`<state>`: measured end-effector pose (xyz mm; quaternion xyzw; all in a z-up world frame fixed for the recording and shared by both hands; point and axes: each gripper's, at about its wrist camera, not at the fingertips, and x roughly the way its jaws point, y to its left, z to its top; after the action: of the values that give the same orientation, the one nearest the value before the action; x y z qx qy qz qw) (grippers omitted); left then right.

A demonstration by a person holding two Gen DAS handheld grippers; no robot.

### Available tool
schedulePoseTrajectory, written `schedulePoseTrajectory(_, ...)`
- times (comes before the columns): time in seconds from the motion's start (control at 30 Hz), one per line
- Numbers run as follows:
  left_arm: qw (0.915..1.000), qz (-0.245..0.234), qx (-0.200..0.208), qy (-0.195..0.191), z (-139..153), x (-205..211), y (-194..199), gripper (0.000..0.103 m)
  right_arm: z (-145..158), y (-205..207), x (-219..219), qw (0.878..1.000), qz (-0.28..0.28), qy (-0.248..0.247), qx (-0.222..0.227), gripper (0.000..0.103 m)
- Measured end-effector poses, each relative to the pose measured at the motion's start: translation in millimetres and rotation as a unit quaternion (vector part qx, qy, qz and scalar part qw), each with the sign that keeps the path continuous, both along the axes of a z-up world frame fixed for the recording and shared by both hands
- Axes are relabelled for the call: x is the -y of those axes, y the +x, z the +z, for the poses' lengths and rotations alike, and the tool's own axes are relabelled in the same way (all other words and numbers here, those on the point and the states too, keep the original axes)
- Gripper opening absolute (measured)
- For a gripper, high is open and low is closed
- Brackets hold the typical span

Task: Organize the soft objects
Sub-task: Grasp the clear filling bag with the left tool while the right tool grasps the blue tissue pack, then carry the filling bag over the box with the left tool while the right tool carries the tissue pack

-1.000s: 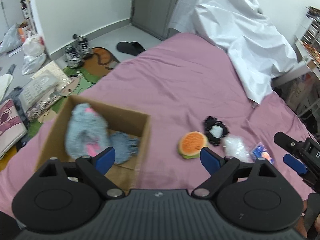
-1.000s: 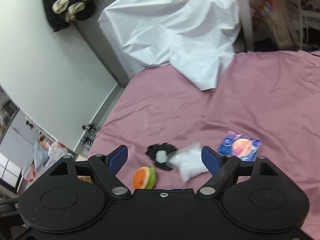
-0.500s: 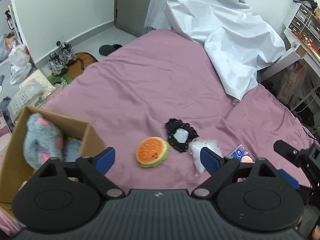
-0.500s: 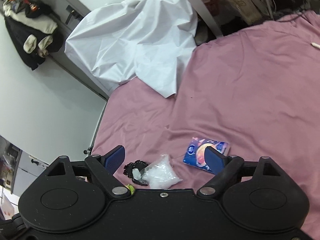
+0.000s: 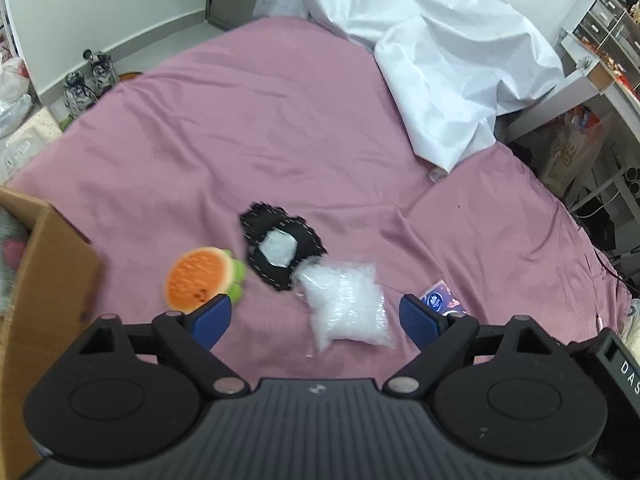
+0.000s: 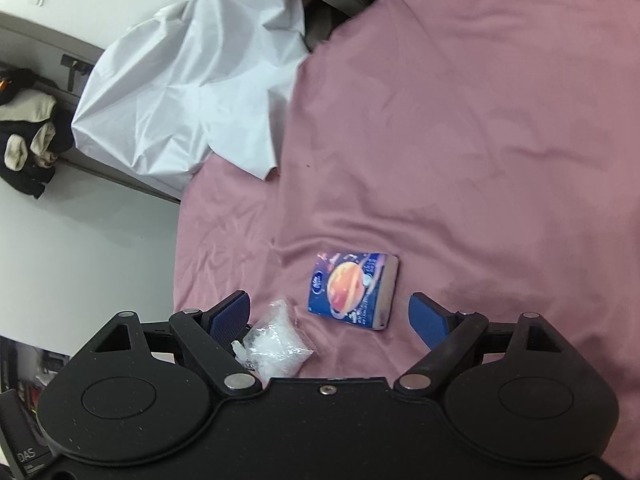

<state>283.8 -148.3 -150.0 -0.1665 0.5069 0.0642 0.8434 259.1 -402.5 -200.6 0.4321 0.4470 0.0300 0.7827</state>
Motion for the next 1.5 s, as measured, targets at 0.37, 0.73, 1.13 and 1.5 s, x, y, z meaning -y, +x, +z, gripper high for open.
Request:
schedulePoseTrajectory(0.37,0.9988,0.013,-0.030,-0.036,-41,10,24,0.085,-33,16,-4,0.999,0.005,0.036,-0.034,0.079)
schedulePoseTrajectory(0.73,0.9966,0.013,-0.056,-0.059,-50,4,27,0.042,-46,30,-13,0.999,0.012,0.009,-0.049,0.031)
schedulePoseTrajectory(1.13,0.9980,0.003,-0.029,-0.056,0,-13,-4,0.038,-18,3,-17,1.000,0.007,-0.009,-0.006,0.018)
schedulePoseTrajectory(1.5,0.9988,0.021,0.014,-0.041,51,-55,-58,0.038,25,-30,-30,0.999,0.026,-0.024,0.041,0.017)
